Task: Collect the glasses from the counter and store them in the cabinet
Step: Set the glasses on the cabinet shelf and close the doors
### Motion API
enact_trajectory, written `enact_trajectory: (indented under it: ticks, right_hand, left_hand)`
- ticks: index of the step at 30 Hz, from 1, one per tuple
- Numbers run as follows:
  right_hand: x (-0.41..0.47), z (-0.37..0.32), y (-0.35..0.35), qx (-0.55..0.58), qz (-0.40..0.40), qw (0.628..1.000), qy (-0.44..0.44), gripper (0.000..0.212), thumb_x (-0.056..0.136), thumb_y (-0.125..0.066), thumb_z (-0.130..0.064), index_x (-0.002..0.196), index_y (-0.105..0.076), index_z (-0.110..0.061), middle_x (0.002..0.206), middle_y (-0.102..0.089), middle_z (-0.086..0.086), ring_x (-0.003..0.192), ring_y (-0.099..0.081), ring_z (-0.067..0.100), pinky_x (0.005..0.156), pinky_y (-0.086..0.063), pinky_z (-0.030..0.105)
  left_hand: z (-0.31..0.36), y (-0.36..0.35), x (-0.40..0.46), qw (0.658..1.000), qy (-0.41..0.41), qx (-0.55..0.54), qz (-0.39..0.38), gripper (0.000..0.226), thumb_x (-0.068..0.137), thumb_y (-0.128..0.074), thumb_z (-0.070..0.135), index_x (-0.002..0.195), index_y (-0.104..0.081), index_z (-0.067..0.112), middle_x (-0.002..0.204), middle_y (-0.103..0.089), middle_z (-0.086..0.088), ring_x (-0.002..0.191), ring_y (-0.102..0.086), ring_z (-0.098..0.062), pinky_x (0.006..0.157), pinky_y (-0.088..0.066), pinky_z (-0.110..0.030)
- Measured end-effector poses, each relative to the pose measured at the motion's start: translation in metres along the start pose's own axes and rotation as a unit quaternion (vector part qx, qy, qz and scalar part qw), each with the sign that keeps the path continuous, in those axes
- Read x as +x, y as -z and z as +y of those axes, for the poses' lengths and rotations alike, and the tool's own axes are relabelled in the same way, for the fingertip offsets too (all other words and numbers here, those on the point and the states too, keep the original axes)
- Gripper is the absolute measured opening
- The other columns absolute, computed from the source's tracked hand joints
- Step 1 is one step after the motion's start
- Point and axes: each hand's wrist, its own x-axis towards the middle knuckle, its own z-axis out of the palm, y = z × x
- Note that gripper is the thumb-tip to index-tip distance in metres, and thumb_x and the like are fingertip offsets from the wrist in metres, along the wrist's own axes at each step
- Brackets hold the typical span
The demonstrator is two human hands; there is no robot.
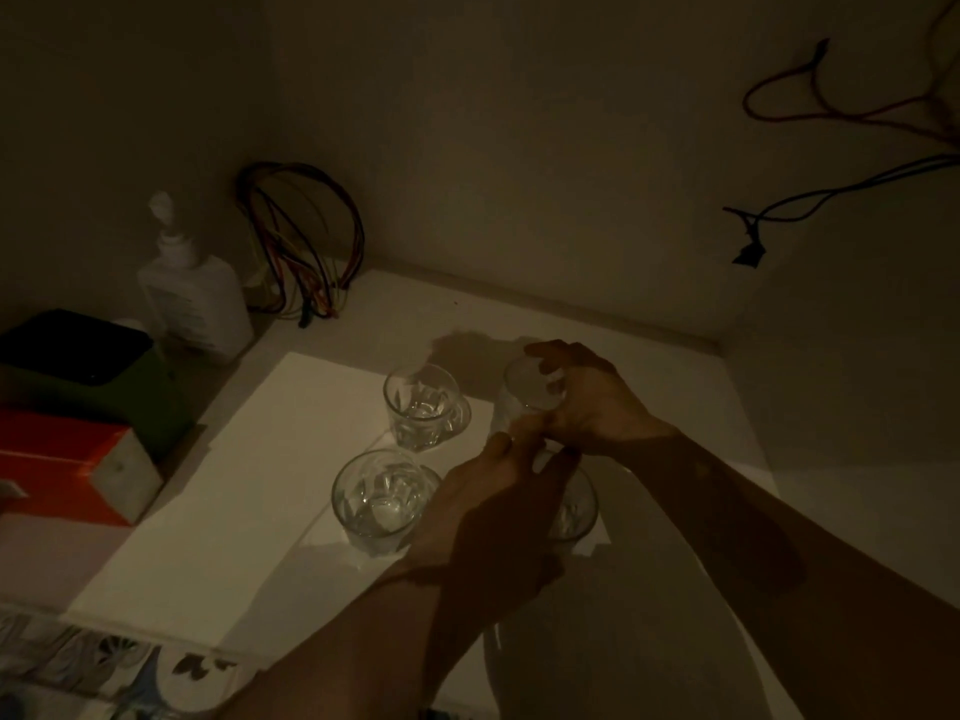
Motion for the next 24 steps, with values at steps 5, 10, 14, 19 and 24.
enact_trajectory:
  ticks: [5, 10, 14, 19, 24]
  right_hand:
    - [0.0005, -0.0047, 0.0036, -0.003, -0.014, 1.000, -0.002, 0.100, 0.057, -0.099, -0.029, 0.144, -0.049, -0.030, 0.136, -0.052, 0.000, 0.120, -0.055, 0.019, 0.094, -0.049, 0.029]
    - [-0.0008, -0.0071, 0.0035, -0.021, -0.010, 1.000, 0.003, 0.098, 0.058, -0.098, -0.029, 0.143, -0.049, -0.030, 0.136, -0.052, 0.000, 0.123, -0.054, 0.019, 0.099, -0.047, 0.029]
    - [-0.0002, -0.0076, 0.0039, -0.039, -0.015, 0.999, 0.009, 0.096, 0.060, -0.096, -0.029, 0.143, -0.048, -0.028, 0.138, -0.051, 0.003, 0.123, -0.054, 0.023, 0.100, -0.047, 0.030]
    - [-0.0011, -0.0077, 0.0055, -0.020, -0.022, 1.000, 0.009, 0.097, 0.061, -0.097, -0.026, 0.144, -0.048, -0.028, 0.138, -0.051, 0.004, 0.122, -0.054, 0.025, 0.100, -0.049, 0.035]
    - [-0.0012, -0.0075, 0.0081, -0.038, -0.039, 0.998, 0.016, 0.100, 0.063, -0.092, -0.047, 0.149, -0.042, -0.031, 0.145, -0.047, 0.001, 0.130, -0.049, 0.022, 0.107, -0.044, 0.035]
  left_hand:
    - [-0.0018, 0.0000, -0.0033, 1.000, 0.004, -0.012, 0.008, 0.103, 0.075, -0.079, 0.047, 0.156, -0.016, 0.031, 0.156, -0.015, 0.002, 0.120, -0.040, -0.021, 0.086, -0.050, -0.035]
    - [-0.0020, 0.0044, -0.0030, 1.000, -0.008, -0.010, -0.003, 0.101, 0.076, -0.079, 0.045, 0.155, -0.017, 0.032, 0.158, -0.016, 0.002, 0.125, -0.038, -0.021, 0.091, -0.048, -0.037]
    - [-0.0020, 0.0061, -0.0009, 1.000, -0.007, -0.006, -0.012, 0.101, 0.075, -0.080, 0.044, 0.154, -0.018, 0.034, 0.157, -0.020, 0.002, 0.125, -0.036, -0.021, 0.091, -0.048, -0.037]
    - [-0.0033, 0.0045, 0.0007, 1.000, -0.009, 0.000, -0.025, 0.100, 0.074, -0.080, 0.044, 0.153, -0.018, 0.035, 0.157, -0.020, 0.001, 0.125, -0.037, -0.022, 0.090, -0.049, -0.037]
    - [-0.0032, 0.0042, 0.0005, 1.000, -0.007, 0.000, -0.025, 0.099, 0.075, -0.079, 0.045, 0.153, -0.019, 0.033, 0.156, -0.023, 0.000, 0.126, -0.037, -0.023, 0.090, -0.050, -0.038]
